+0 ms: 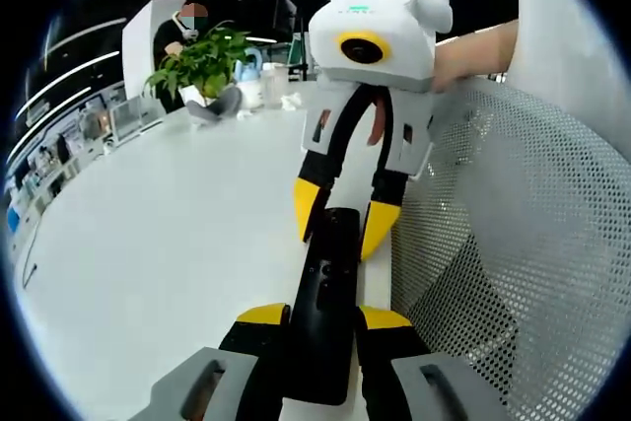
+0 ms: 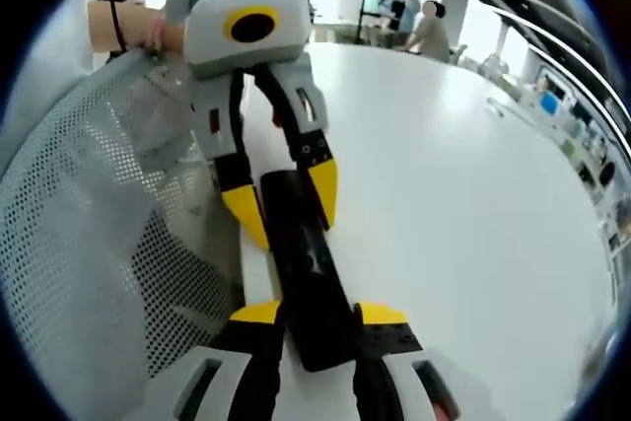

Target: Press the specified remote control buttons in sequence, fully releasing each button before pressing the next.

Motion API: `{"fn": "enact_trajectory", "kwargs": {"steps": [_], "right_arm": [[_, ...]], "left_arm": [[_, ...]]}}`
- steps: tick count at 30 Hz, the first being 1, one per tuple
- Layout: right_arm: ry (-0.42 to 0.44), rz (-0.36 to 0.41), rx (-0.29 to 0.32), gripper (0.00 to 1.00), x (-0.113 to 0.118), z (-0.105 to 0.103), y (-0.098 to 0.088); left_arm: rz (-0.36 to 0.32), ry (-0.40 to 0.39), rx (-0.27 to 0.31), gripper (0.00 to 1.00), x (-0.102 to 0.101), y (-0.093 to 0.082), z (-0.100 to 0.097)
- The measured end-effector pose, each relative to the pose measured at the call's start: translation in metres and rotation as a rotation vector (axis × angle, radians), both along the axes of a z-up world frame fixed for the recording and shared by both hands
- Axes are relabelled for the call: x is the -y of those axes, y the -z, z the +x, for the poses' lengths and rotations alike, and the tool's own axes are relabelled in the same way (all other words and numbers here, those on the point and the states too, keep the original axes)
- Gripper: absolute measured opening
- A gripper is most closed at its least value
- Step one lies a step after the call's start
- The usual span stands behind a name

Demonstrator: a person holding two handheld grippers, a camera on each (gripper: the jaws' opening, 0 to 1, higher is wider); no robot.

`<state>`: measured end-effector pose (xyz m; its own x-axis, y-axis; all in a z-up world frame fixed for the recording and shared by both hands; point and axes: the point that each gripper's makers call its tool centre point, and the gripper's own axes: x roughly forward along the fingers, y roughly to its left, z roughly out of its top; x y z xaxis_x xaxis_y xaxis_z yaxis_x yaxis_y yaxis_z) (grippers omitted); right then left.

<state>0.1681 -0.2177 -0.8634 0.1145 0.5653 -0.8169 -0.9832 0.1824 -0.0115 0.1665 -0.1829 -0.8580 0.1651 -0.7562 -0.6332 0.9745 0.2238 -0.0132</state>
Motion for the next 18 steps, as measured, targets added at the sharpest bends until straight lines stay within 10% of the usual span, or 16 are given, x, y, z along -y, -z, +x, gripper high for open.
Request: {"fn": "enact_trajectory", "kwargs": {"steps": [18], "right_arm": [[0.025, 0.018, 0.001, 0.25, 0.0017, 0.0010, 0.0002]], "left_arm": [[0.040, -0.023, -0.011, 0.28, 0.0015, 0.0003, 0.0014]]}}
